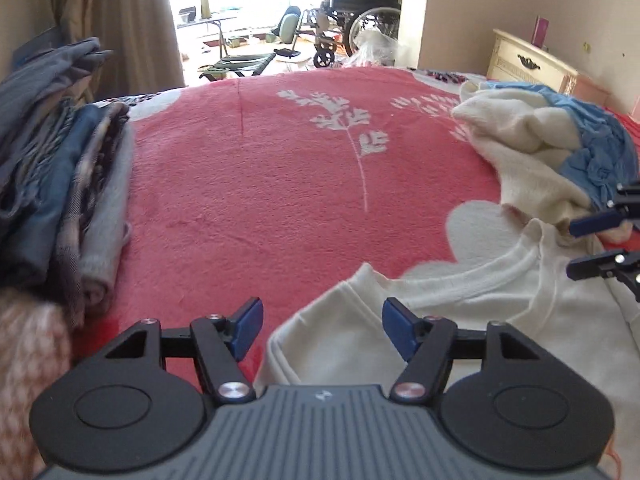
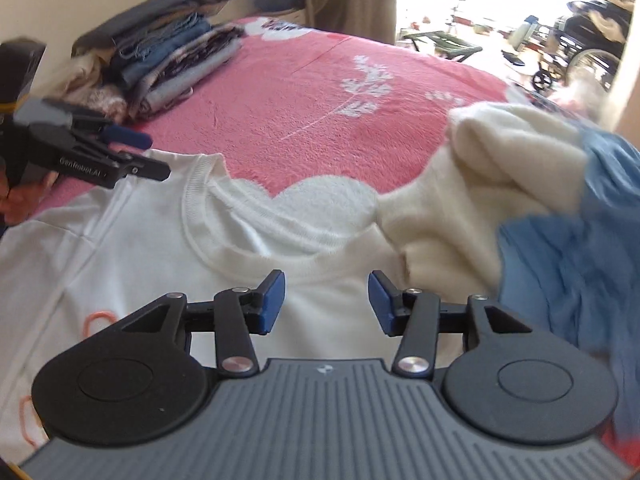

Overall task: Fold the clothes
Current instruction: 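Move both grippers to the sweatshirt collar, then grasp the collar edge with both grippers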

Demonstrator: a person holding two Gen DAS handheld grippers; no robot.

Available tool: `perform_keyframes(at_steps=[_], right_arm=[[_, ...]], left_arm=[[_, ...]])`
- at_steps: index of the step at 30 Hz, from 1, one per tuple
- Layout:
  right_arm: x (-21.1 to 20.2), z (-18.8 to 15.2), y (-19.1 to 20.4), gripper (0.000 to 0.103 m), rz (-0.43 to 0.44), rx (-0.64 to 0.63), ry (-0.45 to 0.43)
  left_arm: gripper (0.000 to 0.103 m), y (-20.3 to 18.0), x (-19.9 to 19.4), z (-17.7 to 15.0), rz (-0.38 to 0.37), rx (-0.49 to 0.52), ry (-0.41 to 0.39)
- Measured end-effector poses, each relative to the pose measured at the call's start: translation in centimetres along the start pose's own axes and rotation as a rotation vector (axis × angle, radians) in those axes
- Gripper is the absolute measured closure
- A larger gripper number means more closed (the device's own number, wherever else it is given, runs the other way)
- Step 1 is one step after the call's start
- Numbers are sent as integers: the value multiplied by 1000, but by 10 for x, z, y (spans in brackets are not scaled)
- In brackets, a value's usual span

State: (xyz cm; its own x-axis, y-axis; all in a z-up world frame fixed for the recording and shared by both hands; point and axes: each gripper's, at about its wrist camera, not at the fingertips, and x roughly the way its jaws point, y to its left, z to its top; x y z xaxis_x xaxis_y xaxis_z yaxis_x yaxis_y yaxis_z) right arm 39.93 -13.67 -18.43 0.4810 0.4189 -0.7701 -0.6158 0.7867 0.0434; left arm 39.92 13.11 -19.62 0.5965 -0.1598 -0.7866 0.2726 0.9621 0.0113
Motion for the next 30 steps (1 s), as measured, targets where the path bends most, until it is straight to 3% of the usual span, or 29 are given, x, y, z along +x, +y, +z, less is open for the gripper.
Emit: perform_keyframes(at_steps=[5, 14, 18, 20, 22, 25, 30], right_arm=[[31, 14, -12, 57, 5, -116, 108], [44, 21, -32, 52, 114, -49, 163], [53, 27, -31, 34, 147, -19, 202], [57, 27, -23, 19, 139, -43, 211], [59, 24, -12, 16, 104, -81, 208], [54, 22, -10, 18, 82, -82, 187], [49, 19, -11, 36, 43, -67, 161]], left_arm=[[36, 1, 23, 6, -33, 63, 48], [37, -1, 34, 8, -95, 123, 44], [36, -6, 36, 9, -79, 126, 22], [38, -8, 38, 10, -70, 113, 10], [38, -13, 39, 10, -53, 122, -4], [45, -25, 39, 9, -33, 192, -20], [72, -35, 38, 7, -28, 199, -18]])
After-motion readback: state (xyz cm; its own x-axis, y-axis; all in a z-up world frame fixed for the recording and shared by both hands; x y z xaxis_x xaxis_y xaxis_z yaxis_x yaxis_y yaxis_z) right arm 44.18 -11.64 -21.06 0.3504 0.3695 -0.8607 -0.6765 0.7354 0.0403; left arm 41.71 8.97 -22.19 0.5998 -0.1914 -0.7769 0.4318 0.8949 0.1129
